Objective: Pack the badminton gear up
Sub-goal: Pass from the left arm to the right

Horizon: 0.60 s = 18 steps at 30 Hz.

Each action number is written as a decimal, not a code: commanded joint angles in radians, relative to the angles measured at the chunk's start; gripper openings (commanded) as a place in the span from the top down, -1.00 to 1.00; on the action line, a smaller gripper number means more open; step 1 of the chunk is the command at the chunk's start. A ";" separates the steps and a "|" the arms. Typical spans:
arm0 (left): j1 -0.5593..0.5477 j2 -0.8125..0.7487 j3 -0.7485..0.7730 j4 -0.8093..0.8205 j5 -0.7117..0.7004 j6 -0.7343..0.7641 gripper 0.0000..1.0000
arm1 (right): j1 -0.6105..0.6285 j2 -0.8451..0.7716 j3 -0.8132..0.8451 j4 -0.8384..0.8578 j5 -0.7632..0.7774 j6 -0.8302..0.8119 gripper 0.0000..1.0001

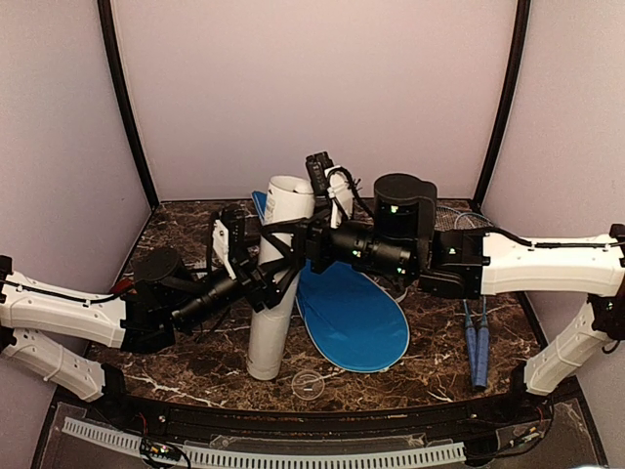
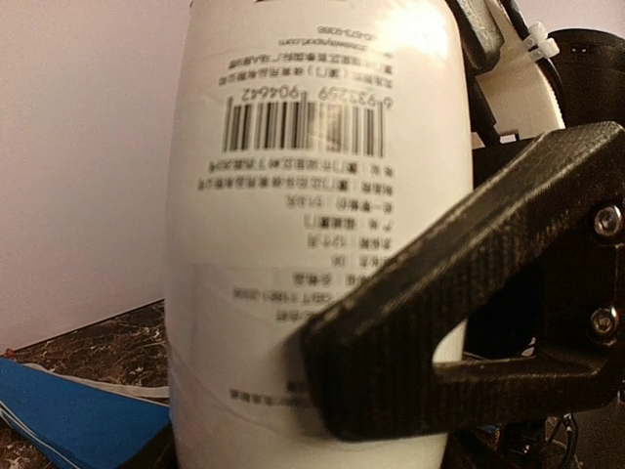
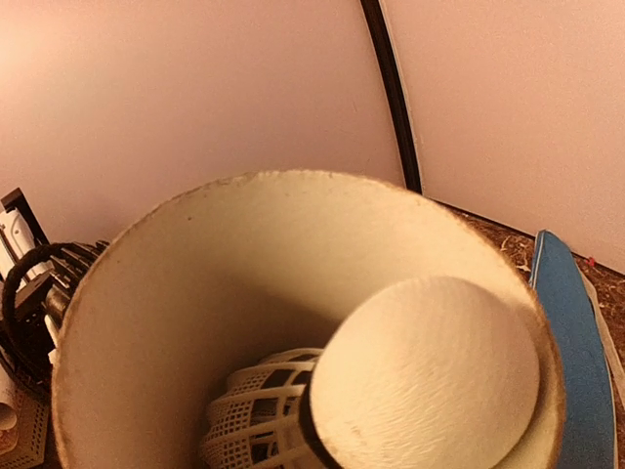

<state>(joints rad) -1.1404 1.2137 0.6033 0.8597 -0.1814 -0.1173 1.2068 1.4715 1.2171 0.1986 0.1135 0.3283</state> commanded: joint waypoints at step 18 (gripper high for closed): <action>0.103 -0.245 0.163 -0.771 -0.039 -0.186 -0.84 | -0.150 -0.035 0.197 -0.046 0.045 -0.208 -0.09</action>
<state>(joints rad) -1.0904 1.0100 0.7265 0.3885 -0.2081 -0.2138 1.1221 1.5024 1.3857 0.1478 0.1314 0.1566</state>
